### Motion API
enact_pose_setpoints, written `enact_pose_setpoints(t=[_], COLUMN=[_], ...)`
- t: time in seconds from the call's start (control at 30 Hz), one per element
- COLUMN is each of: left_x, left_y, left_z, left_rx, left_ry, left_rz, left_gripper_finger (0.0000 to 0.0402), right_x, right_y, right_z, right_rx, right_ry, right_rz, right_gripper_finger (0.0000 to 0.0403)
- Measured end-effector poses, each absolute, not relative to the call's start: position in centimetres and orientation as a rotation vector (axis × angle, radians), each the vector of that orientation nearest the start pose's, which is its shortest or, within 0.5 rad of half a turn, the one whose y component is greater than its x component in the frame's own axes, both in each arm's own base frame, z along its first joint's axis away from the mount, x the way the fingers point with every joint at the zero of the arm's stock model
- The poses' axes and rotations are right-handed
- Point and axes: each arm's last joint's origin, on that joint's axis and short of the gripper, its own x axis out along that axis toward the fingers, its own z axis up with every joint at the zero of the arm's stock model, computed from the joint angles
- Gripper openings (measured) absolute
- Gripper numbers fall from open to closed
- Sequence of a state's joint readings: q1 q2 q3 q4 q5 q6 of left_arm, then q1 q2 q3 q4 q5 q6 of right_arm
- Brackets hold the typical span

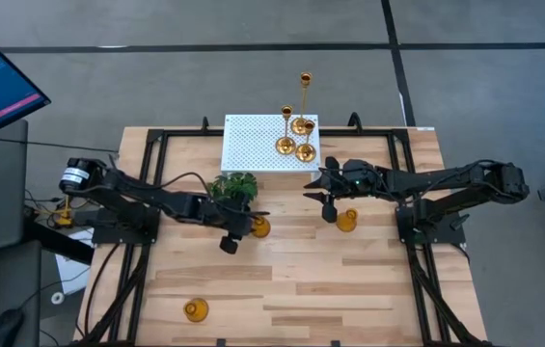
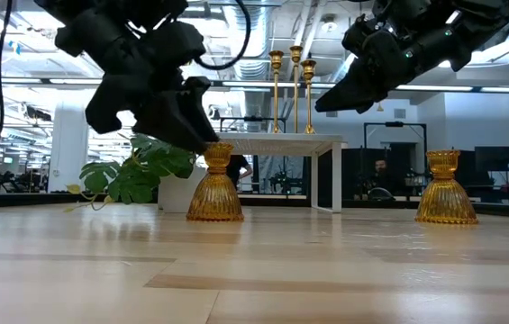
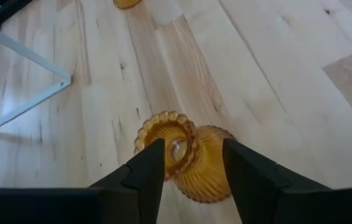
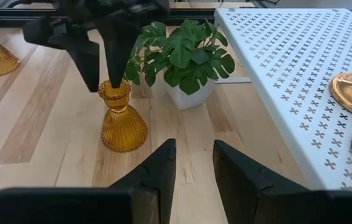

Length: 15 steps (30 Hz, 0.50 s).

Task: Pick & Place candle stick holders
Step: Put the top left yellow glass candle holder on the shelf

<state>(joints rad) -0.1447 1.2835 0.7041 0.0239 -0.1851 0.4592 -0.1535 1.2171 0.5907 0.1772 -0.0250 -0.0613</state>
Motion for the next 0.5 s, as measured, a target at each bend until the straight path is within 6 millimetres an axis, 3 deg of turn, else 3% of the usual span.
enact_pose_setpoints(t=[0.2,0.5], left_x=[27.02,26.93], left_y=[-3.38,-3.37], left_z=[21.34,21.61], left_rx=[0.542,0.484], left_ry=[0.569,0.550], left_rz=[-0.086,-0.068], left_gripper_finger=[0.0150,0.0118], right_x=[24.64,24.61], right_y=[-3.74,-3.73], right_z=[21.40,21.34], right_rx=[-0.020,-0.019], right_ry=[0.453,0.460], right_rz=[-0.112,-0.112], right_gripper_finger=[0.0097,0.0097])
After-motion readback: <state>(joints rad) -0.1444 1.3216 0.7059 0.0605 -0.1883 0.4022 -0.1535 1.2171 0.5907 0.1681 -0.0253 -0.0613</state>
